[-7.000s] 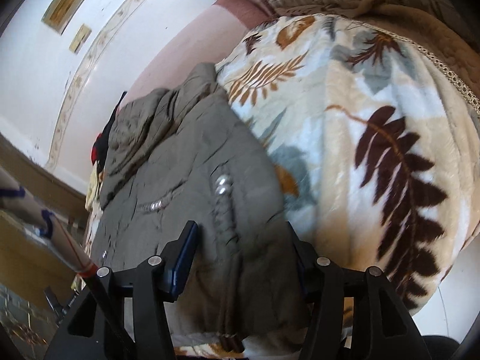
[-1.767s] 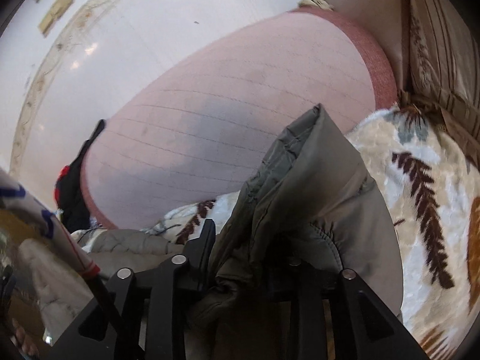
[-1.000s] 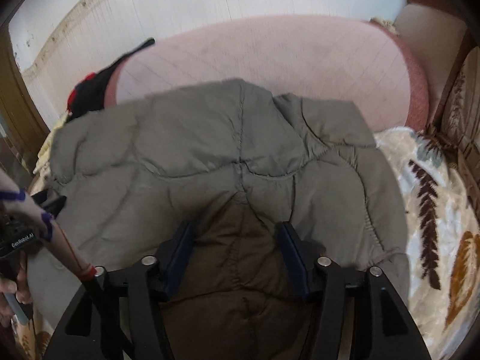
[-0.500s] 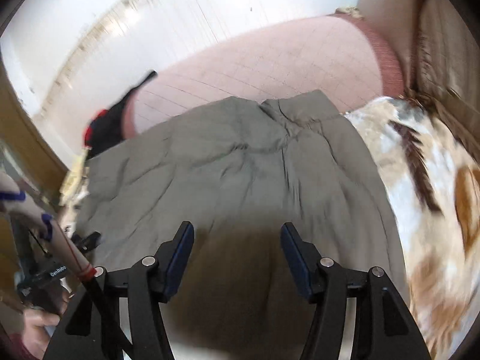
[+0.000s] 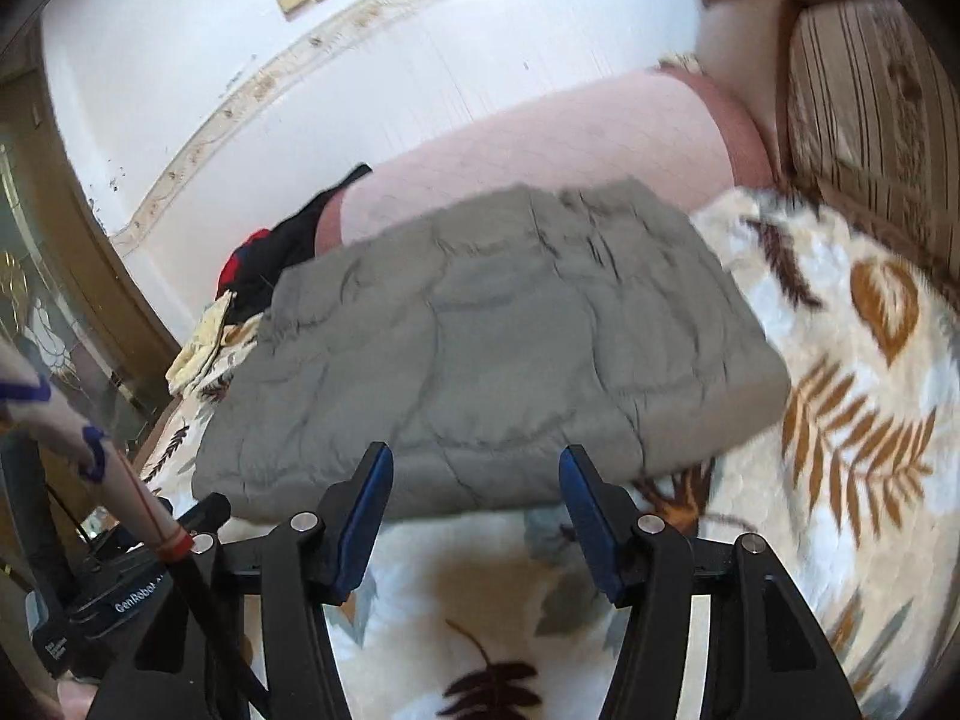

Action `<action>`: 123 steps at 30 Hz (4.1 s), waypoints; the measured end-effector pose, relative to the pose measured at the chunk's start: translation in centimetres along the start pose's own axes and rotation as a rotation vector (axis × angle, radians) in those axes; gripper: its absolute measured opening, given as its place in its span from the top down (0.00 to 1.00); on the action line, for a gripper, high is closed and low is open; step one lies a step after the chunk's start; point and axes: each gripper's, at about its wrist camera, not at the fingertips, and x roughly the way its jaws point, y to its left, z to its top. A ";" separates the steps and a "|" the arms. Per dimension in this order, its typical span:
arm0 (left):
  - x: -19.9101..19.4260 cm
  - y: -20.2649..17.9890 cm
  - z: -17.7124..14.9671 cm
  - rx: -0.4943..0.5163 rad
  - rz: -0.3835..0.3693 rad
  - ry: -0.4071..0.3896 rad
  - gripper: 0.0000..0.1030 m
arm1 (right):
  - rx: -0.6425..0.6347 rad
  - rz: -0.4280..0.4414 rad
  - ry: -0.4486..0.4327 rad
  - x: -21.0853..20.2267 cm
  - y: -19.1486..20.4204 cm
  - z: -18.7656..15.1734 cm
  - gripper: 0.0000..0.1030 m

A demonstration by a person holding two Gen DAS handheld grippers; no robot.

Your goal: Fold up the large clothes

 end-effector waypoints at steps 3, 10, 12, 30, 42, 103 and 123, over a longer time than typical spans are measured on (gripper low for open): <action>2.0 1.0 1.4 -0.043 0.021 -0.015 0.11 | -0.020 -0.030 -0.018 1.4 0.3 0.6 0.39; 9.0 4.4 1.7 -0.133 0.057 0.059 0.11 | -0.022 -0.115 0.043 7.9 -0.7 1.7 0.39; 10.1 4.2 1.3 -0.120 0.060 0.079 0.11 | -0.012 -0.122 0.081 9.8 -1.3 1.1 0.39; 7.4 7.6 2.7 -0.177 0.188 -0.093 0.17 | 0.101 -0.135 -0.028 6.1 -5.4 3.2 0.51; 11.6 10.8 1.9 -0.292 0.087 0.125 0.13 | 0.271 -0.138 0.123 9.0 -10.3 2.8 0.59; 11.2 12.9 -0.9 -0.567 0.032 0.124 0.03 | 0.754 0.006 0.028 8.1 -17.5 0.1 0.18; 10.7 12.1 -0.6 -0.526 0.073 0.098 0.03 | 0.757 0.017 0.020 7.7 -17.3 0.2 0.17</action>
